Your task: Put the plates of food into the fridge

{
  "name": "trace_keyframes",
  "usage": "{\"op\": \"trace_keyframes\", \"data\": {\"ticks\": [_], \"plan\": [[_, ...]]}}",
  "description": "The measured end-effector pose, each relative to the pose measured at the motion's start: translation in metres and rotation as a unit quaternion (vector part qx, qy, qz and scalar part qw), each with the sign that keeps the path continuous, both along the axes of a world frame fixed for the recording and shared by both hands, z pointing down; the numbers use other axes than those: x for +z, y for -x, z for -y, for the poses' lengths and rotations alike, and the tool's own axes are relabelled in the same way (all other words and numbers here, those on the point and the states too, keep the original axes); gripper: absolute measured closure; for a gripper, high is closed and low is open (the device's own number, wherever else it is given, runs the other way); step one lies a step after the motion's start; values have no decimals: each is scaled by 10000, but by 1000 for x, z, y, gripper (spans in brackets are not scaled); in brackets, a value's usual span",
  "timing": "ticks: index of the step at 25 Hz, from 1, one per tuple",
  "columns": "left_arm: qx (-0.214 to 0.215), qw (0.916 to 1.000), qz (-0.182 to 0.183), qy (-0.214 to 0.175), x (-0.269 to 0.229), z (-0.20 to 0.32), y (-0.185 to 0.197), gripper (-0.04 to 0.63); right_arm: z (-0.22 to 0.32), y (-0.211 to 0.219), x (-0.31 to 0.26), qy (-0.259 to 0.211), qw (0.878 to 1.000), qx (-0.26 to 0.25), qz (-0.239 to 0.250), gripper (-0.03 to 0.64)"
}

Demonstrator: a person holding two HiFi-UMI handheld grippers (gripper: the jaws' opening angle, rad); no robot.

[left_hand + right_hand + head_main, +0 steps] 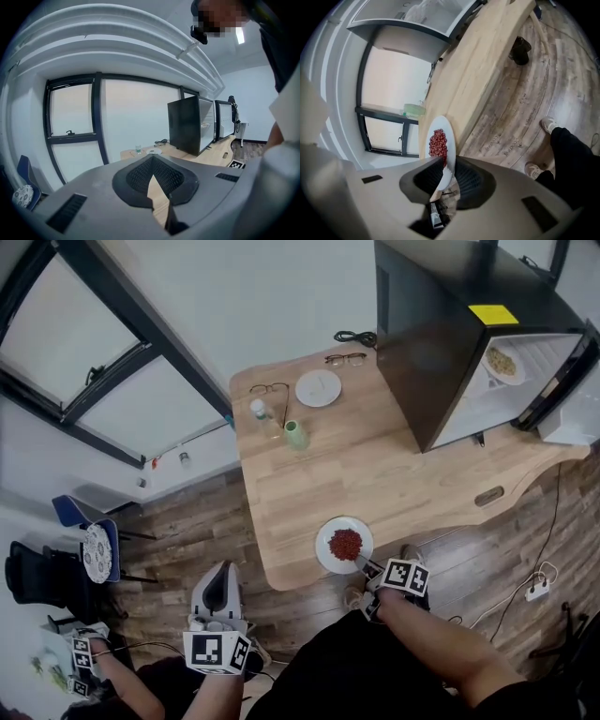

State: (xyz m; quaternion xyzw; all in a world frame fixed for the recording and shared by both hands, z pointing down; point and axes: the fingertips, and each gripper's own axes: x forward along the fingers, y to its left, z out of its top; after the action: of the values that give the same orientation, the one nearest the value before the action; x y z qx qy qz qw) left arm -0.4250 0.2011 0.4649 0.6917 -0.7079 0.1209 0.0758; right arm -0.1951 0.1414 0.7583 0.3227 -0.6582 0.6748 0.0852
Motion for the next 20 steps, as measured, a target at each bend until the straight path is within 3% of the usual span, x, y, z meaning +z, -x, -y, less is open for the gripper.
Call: {"op": "trace_keyframes", "data": {"ticks": [2,7,20], "plan": [[-8,10000,-8,1,0,-1,1,591,0,1,0,-22,10000,23,20,555],[-31,10000,-50,30,7,-5,6,591,9,3,-20,-199,9987,156,447,588],[345,9990,-226,-161,3,40,-27,591,40,-50,-66,-372,9938,754,728,588]]}}
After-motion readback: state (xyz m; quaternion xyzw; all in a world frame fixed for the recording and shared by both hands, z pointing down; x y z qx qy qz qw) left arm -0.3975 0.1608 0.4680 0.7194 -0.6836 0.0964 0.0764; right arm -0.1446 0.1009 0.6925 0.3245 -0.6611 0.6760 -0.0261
